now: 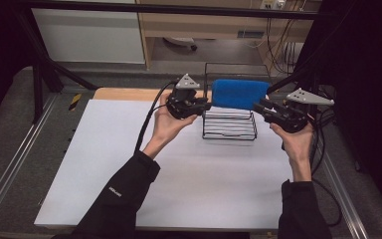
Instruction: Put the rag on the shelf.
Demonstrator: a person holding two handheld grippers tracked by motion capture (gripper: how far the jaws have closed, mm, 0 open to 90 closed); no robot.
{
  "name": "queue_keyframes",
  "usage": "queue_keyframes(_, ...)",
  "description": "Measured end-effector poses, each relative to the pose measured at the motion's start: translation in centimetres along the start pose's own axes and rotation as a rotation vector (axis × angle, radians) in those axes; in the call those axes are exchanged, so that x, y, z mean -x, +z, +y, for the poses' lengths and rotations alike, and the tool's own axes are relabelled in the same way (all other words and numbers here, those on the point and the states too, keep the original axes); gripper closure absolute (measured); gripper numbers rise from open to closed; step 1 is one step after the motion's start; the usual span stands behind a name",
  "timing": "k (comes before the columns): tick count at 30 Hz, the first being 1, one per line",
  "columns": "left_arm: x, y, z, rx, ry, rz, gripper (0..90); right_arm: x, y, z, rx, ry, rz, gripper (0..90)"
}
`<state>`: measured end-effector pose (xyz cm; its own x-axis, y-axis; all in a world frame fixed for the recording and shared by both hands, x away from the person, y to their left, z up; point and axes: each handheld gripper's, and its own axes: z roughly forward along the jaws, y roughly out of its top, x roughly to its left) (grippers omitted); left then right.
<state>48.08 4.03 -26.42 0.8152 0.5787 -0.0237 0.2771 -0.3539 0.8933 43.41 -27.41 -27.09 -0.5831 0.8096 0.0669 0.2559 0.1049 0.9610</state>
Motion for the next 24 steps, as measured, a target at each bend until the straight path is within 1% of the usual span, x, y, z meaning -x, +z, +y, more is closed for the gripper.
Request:
queue_keyframes(1, -0.1, -0.3, -0.2, -0.010, 0.005, 0.007, 70.6, 0.0, 0.0, 0.0, 0.000, 0.000, 0.000, 58.6)
queue_keyframes(2, -0.2, -0.7, -0.6, -0.021, 0.010, 0.019, 67.3, -0.3, -0.1, 0.0, 0.002, -0.003, -0.005, 54.8)
queue_keyframes(3, -0.2, -1.1, -0.9, -0.025, 0.009, 0.025, 61.9, -0.8, -0.2, 0.0, -0.001, 0.015, -0.005, 47.6)
queue_keyframes(5, -0.4, -1.7, -1.5, -0.026, 0.010, 0.034, 57.2, -1.2, -0.2, -0.1, -0.014, 0.025, 0.001, 41.8)
queue_keyframes(6, -0.6, -2.1, -1.9, -0.028, 0.007, 0.040, 53.9, -1.5, -0.1, -0.3, -0.019, 0.022, -0.004, 39.0)
queue_keyframes(7, -0.7, -2.4, -2.3, -0.027, 0.003, 0.046, 53.9, -1.5, -0.1, -0.3, -0.019, 0.022, -0.004, 39.0)
queue_keyframes(8, -0.9, -2.8, -2.7, -0.029, 0.000, 0.048, 48.4, -1.9, 0.1, -0.6, -0.030, 0.022, -0.003, 31.8)
queue_keyframes(9, -1.0, -3.1, -3.1, -0.030, -0.005, 0.050, 45.8, -1.9, 0.1, -0.6, -0.030, 0.022, -0.003, 31.8)
queue_keyframes(10, -1.2, -3.5, -3.5, -0.031, -0.010, 0.053, 42.9, -2.4, 0.3, -1.0, -0.048, 0.026, 0.005, 27.5)
queue_keyframes(11, -1.4, -3.9, -4.0, -0.035, -0.013, 0.056, 42.9, -2.4, 0.3, -1.0, -0.048, 0.026, 0.005, 27.5)
queue_keyframes(13, -1.7, -4.6, -4.9, -0.039, -0.026, 0.064, 37.3, -2.7, 0.4, -1.5, -0.053, 0.024, 0.003, 22.6)
queue_keyframes(14, -1.9, -4.9, -5.5, -0.037, -0.029, 0.070, 35.2, -2.8, 0.5, -1.8, -0.061, 0.029, 0.010, 19.5)
queue_keyframes(15, -2.1, -5.3, -6.0, -0.036, -0.032, 0.075, 30.7, -3.0, 0.8, -2.3, -0.081, 0.052, 0.026, 15.1)
queue_keyframes(16, -2.2, -5.6, -6.5, -0.037, -0.039, 0.078, 30.7, -3.0, 0.8, -2.3, -0.081, 0.052, 0.026, 15.1)
queue_keyframes(20, -2.5, -7.0, -8.6, -0.045, -0.038, 0.120, 20.7, -3.4, 1.2, -3.5, -0.094, 0.069, 0.045, 9.7)
queue_keyframes(24, -2.9, -8.3, -10.9, -0.059, -0.051, 0.146, 13.3, -3.9, 1.5, -4.5, -0.115, 0.064, 0.056, 6.6)
